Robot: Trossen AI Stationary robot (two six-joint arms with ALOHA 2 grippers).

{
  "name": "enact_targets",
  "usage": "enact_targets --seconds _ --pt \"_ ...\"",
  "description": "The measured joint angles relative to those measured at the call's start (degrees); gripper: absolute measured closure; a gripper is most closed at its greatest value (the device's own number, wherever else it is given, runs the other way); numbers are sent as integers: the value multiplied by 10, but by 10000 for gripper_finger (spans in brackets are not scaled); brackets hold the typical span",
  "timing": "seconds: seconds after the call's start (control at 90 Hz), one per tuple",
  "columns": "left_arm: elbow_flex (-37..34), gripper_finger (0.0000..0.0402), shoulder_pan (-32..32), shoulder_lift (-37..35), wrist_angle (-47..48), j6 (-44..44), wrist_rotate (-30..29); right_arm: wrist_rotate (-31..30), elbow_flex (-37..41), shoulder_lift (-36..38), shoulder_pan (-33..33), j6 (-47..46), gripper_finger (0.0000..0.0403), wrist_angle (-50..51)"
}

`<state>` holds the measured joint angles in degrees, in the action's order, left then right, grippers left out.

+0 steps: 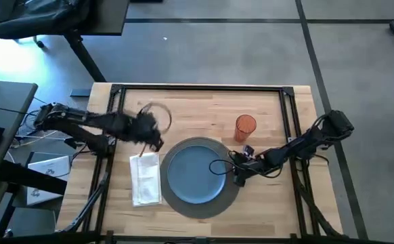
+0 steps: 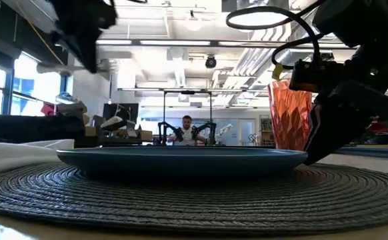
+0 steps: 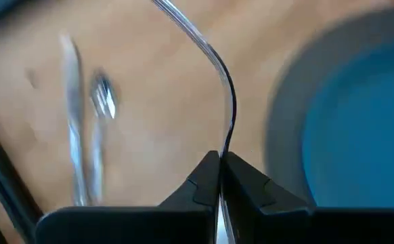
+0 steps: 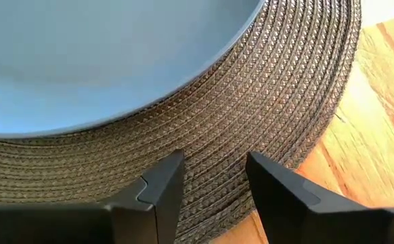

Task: Set table place
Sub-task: Put the silver fork on the white table napkin

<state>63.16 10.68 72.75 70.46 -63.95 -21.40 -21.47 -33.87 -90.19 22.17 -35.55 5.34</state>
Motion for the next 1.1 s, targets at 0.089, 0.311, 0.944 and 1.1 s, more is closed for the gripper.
enact_targets --seconds 0.089,0.311,0.944,1.1 --pt "0 401 68 29 37 -114 46 0 0 0 0 0 254 0" --pt "0 401 187 129 59 -324 160 0 0 0 0 15 254 0" --pt "-1 401 210 300 -21 -487 214 -2 0 0 11 46 254 2" --pt "-1 401 198 306 -33 -495 200 -6 0 0 22 46 254 2"
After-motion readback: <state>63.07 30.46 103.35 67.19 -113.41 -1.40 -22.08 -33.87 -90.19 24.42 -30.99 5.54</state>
